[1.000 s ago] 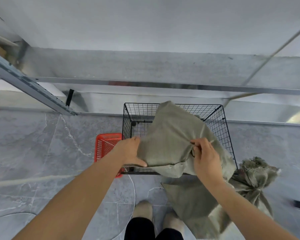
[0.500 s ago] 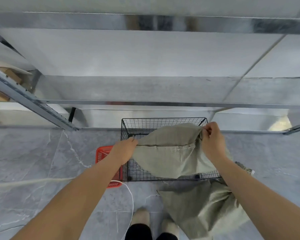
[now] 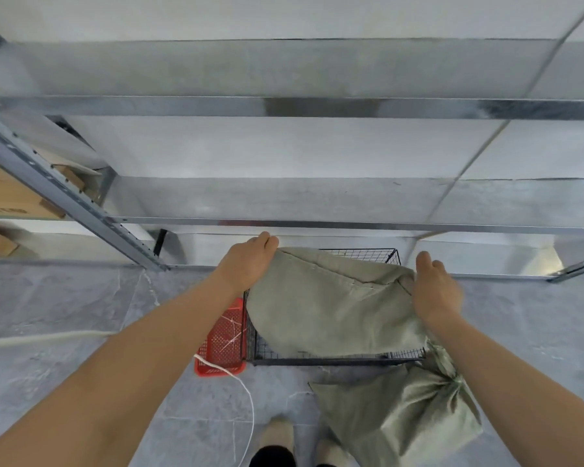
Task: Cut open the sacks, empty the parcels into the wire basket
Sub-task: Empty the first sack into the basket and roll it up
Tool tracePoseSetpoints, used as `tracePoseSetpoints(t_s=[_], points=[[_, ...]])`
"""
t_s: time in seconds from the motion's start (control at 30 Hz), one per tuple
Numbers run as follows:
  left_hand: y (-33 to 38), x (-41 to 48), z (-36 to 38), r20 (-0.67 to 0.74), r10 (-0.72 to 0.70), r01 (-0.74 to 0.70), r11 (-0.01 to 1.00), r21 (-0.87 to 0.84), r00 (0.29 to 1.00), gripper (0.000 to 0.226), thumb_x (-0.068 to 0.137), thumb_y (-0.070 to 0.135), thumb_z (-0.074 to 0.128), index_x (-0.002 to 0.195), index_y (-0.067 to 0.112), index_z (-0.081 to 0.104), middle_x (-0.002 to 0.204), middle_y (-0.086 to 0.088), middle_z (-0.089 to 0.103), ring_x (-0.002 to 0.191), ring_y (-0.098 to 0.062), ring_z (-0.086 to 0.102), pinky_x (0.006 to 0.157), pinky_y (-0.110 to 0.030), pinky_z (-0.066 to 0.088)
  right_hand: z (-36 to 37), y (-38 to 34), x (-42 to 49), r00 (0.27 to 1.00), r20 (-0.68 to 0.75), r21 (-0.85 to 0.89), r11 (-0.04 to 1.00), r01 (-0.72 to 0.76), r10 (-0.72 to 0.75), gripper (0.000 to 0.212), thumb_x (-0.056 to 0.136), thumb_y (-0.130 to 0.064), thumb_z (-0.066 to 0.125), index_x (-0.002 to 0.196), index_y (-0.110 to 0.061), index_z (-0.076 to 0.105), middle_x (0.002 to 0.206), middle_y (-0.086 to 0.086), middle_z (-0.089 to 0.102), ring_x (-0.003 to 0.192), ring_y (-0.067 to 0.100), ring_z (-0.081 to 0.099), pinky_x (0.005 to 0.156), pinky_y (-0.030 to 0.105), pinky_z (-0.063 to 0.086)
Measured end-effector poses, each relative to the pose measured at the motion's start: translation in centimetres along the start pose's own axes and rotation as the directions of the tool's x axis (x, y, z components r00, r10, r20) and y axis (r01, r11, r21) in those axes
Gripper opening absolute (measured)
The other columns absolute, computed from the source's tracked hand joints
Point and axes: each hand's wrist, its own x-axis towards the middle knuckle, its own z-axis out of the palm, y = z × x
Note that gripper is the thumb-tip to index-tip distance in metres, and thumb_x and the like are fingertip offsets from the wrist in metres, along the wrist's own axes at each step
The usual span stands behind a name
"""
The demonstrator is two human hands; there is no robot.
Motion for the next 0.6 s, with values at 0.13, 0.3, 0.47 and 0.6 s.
tracePoseSetpoints(t_s=[0.13,0.3,0.47,0.6], points=[[0.7,-0.6,0.9,0.11,0.005,-0.012,0.998,0.065,0.994,0.03,0.092,0.003,0.034,0.122,0.002,0.039,0.119,-0.014,0.044,0.098,-0.029,0.053,0.068,-0.037,0.04,2.4,-0.2,-0.9,0.983,0.174,0.084,0.995,0.048,-0.062,0.025,0.094,-0.014,0.041,0.119,-0.014,0.04,0.119,0.013,0.052,0.095,0.031,0.057,0.073,0.039,0.049],[0.7,-0.7,2.9,0.105,-0.05,0.047,0.998,0.033,0.993,0.031,0.092,0.001,0.034,0.122,0.003,0.039,0.119,-0.013,0.046,0.097,-0.027,0.054,0.068,-0.036,0.043,6.5,-2.8,-2.0,0.857,0.445,0.062,0.964,0.259,-0.259,0.079,0.081,-0.053,0.058,0.142,-0.018,0.022,0.144,0.008,0.032,0.132,0.028,0.034,0.102,0.044,0.038],[-1.0,-0.4,2.7,0.079,-0.103,0.103,0.995,0.006,0.992,0.022,0.092,0.003,0.035,0.113,0.003,0.042,0.112,-0.012,0.047,0.092,-0.027,0.053,0.065,-0.034,0.038,9.5,-4.4,-2.6,0.925,0.241,-0.172,0.926,0.337,-0.293,0.051,0.085,-0.023,0.057,0.13,-0.018,0.034,0.132,0.006,0.043,0.121,0.026,0.043,0.099,0.039,0.039],[-2.9,-0.8,2.3,0.041,-0.15,0.152,0.987,-0.048,0.988,0.019,0.091,0.003,0.038,0.109,0.002,0.043,0.108,-0.015,0.048,0.089,-0.028,0.052,0.069,-0.037,0.042,8.6,-3.8,-1.7,0.969,0.125,-0.124,0.965,0.23,-0.215,0.034,0.091,-0.008,0.043,0.124,-0.016,0.045,0.123,0.006,0.05,0.111,0.026,0.052,0.093,0.036,0.041]])
